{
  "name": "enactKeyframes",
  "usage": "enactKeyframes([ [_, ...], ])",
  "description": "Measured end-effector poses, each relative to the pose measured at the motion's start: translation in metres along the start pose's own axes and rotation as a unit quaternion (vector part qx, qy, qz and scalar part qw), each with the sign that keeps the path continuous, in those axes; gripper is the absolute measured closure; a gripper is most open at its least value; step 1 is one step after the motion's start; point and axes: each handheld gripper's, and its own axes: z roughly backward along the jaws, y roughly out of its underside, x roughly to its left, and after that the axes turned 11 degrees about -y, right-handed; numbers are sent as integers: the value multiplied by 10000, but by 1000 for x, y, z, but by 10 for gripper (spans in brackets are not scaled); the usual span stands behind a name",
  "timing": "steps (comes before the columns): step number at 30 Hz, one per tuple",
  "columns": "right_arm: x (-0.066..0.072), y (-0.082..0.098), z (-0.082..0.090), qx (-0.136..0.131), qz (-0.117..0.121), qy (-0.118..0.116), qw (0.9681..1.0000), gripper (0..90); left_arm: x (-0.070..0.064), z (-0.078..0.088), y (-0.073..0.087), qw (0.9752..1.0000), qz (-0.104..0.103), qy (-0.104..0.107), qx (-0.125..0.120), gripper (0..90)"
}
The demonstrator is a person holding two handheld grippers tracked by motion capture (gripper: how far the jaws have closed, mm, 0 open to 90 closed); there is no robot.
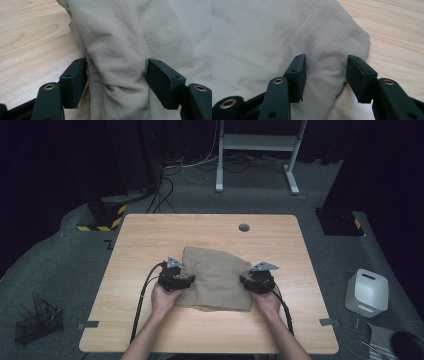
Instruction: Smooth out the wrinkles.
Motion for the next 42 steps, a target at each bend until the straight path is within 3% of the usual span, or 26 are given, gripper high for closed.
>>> enactKeyframes([
  [5,-4,-6,-2,-67,-40,63,9999,512,2,8,-3,9999,-11,-66,-140,339],
  [13,-3,-2,32,-440,-58,125,9989,510,13,39,-4,9981,117,-93,-590,346],
  [19,-7,3,56,-689,-110,173,9974,512,20,56,-2,9970,162,-125,-748,343],
  [31,-12,12,81,-849,-153,259,9959,511,38,76,14,9957,352,-238,-819,342],
  [42,-13,22,90,-862,-188,311,9956,513,51,86,29,9947,500,-348,-834,343],
])
